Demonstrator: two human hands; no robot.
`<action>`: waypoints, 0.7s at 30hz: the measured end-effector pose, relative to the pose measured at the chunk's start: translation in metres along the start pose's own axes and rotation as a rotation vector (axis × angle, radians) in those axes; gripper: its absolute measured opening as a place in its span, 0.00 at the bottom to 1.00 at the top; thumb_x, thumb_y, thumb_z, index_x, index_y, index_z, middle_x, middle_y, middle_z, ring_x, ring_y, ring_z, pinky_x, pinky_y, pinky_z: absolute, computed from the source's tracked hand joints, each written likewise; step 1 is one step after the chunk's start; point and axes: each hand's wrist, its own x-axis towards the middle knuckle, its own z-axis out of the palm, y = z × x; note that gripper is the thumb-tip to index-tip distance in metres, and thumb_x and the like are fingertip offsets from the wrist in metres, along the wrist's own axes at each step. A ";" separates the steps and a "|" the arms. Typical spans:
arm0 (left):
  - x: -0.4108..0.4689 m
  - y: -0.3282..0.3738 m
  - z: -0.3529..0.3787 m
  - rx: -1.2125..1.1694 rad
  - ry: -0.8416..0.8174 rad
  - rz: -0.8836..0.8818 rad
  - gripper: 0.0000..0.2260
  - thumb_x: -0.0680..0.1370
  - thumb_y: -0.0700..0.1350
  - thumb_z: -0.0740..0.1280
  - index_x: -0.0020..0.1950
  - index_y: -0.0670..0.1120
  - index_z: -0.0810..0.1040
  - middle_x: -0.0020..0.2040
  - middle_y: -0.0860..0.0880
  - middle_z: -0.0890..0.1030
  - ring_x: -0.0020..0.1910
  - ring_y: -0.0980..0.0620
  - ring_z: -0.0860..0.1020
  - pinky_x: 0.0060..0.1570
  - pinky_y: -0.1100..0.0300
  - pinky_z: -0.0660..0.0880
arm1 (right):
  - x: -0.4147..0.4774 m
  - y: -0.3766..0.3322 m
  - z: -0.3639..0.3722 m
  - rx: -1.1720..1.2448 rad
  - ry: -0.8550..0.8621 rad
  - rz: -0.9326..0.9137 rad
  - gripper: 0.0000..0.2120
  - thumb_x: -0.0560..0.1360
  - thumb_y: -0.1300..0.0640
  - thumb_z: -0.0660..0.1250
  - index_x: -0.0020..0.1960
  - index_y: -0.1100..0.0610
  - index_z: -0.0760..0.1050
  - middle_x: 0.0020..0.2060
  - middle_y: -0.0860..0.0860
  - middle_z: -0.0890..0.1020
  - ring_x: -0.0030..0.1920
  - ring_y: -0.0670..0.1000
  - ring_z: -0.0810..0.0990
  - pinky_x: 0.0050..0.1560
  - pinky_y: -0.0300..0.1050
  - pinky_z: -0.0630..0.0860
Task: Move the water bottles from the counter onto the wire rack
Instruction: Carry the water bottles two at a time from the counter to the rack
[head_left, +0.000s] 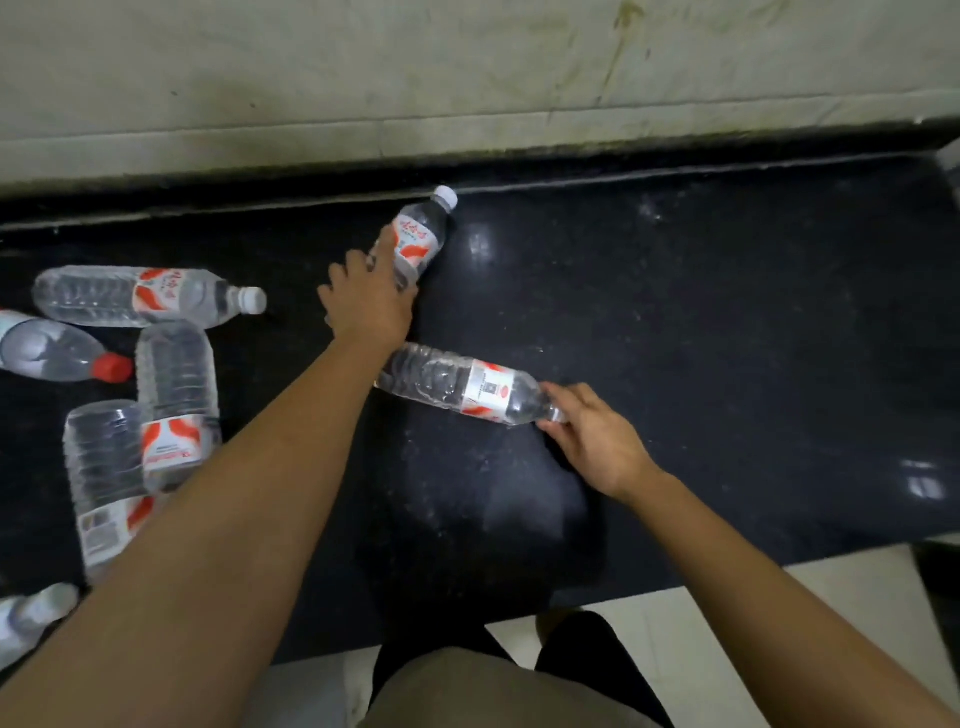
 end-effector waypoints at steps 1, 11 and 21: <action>-0.003 -0.001 0.001 -0.037 -0.011 -0.032 0.35 0.79 0.56 0.67 0.81 0.53 0.53 0.72 0.36 0.67 0.68 0.34 0.68 0.65 0.38 0.66 | -0.005 0.009 -0.003 0.082 -0.003 0.022 0.24 0.82 0.48 0.64 0.77 0.47 0.66 0.63 0.50 0.75 0.62 0.52 0.77 0.61 0.50 0.76; -0.062 -0.021 0.016 -0.185 0.040 -0.086 0.37 0.76 0.58 0.69 0.79 0.49 0.56 0.66 0.34 0.69 0.63 0.33 0.70 0.59 0.39 0.71 | -0.007 0.016 -0.049 0.816 0.118 0.215 0.03 0.81 0.54 0.67 0.52 0.50 0.79 0.35 0.43 0.78 0.32 0.39 0.74 0.36 0.34 0.71; -0.102 -0.014 0.021 -0.033 -0.012 -0.075 0.40 0.80 0.59 0.64 0.82 0.44 0.47 0.71 0.34 0.68 0.66 0.33 0.68 0.62 0.37 0.68 | 0.038 -0.029 -0.101 0.755 0.373 0.313 0.22 0.70 0.34 0.73 0.46 0.51 0.74 0.46 0.46 0.81 0.46 0.45 0.80 0.47 0.42 0.75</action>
